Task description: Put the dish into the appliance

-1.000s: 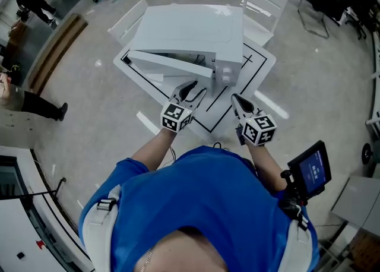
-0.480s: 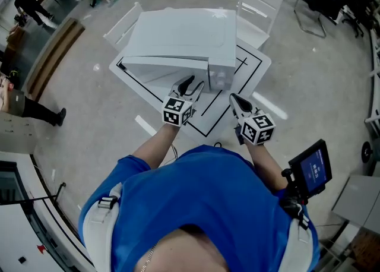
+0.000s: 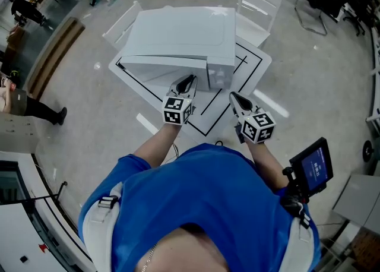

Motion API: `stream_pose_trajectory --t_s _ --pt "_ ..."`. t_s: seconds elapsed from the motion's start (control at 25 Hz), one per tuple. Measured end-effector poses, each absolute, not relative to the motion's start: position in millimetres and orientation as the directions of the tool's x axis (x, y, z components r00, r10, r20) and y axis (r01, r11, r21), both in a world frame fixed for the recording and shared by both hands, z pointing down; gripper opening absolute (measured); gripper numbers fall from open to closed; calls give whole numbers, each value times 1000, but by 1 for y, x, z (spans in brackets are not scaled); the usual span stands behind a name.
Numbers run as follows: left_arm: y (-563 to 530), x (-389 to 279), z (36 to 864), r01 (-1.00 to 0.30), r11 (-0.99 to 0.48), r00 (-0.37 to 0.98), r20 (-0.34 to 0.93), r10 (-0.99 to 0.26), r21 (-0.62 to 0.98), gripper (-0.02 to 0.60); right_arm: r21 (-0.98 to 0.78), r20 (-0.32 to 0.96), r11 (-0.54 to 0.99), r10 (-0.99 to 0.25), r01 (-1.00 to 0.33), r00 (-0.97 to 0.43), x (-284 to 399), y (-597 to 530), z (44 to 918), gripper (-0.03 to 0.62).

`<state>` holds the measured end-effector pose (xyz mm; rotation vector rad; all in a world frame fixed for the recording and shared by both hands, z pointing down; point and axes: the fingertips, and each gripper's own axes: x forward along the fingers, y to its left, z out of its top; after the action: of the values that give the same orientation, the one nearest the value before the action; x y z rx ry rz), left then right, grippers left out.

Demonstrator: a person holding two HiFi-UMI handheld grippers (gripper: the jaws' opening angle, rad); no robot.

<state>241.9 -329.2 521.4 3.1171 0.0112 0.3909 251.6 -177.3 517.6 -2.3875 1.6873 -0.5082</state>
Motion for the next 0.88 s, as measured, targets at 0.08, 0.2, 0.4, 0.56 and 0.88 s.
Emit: stream_pose_trajectory --t_s 0.08,0.2,0.4,0.56,0.88 --pt "-332 241 521 -17 -1000 969 247 -16 1 30 -334 175 -339 -939 -879 296 251 -179 518 2" --pt "-334 243 521 -40 -999 968 248 -38 4 11 -334 176 -334 -941 -881 289 252 -179 519 2" --pt "-336 248 519 -60 -998 965 256 -53 22 11 -334 179 -327 -943 -884 282 253 -180 518 0" --pt "-337 248 519 -75 -997 965 254 -66 24 11 -333 181 -323 -944 -886 276 254 -180 519 1" --pt "-342 256 522 -88 -996 963 259 -76 33 9 -335 174 -322 -945 -885 278 256 -180 520 2"
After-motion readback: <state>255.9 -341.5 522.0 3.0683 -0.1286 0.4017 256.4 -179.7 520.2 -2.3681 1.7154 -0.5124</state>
